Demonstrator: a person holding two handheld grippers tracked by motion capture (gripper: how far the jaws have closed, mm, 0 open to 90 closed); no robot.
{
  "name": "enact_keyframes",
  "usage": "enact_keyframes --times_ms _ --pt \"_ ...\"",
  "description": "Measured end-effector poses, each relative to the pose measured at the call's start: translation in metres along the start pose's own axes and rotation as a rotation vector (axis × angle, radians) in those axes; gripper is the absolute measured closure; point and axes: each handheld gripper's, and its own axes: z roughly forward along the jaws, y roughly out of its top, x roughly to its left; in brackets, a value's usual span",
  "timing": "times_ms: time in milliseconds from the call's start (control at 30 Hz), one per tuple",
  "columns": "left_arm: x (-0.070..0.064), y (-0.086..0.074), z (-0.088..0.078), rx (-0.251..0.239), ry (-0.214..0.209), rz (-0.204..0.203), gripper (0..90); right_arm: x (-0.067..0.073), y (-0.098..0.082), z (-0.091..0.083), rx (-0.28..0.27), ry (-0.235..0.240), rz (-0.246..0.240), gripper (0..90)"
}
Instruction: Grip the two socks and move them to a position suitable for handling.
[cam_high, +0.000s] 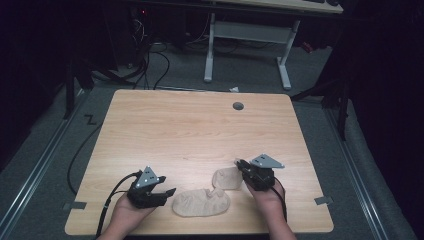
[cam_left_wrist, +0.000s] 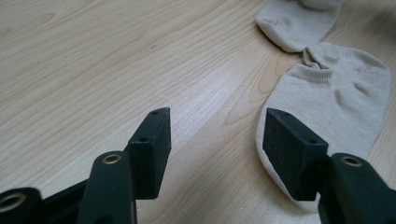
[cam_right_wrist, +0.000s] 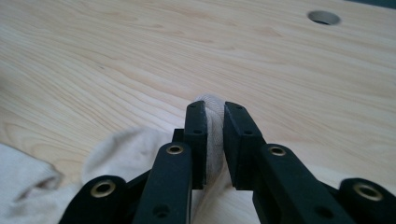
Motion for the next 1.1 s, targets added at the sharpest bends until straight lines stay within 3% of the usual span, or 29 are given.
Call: enact_keyframes --times_ms 233,300,367,467,533,633,700,833,1100 --pt "-0.002 0.000 0.001 0.004 -0.011 0.007 44.7 -0.032 -0.030 -0.017 0.047 -0.077 0.064 73.1" --pt "-0.002 0.001 0.002 0.003 -0.013 0.005 44.6 -0.037 -0.035 -0.025 0.046 -0.118 0.064 70.0" --pt "-0.001 0.001 0.003 0.003 -0.013 0.004 44.5 -0.036 -0.035 -0.031 0.041 -0.146 0.054 72.6" --pt "-0.001 0.001 0.004 0.005 -0.007 -0.005 44.8 -0.026 -0.035 -0.029 0.054 -0.083 0.036 82.4" --pt "-0.002 0.002 0.002 -0.008 -0.001 0.000 48.7 -0.012 -0.033 -0.018 0.092 -0.028 -0.005 87.5" --pt "-0.004 0.004 -0.001 -0.028 0.009 0.008 53.1 0.006 -0.030 0.000 0.142 0.017 -0.072 89.1" --pt "-0.003 0.004 -0.002 -0.038 0.001 -0.004 54.8 0.013 -0.029 0.011 0.179 0.044 -0.091 89.1" --pt "-0.001 0.004 -0.001 -0.032 0.006 -0.016 54.8 0.023 -0.026 0.025 0.213 0.062 -0.116 89.5" --pt "0.002 0.003 -0.003 -0.029 0.027 -0.012 56.0 0.051 -0.004 0.056 0.228 0.092 -0.184 89.9"
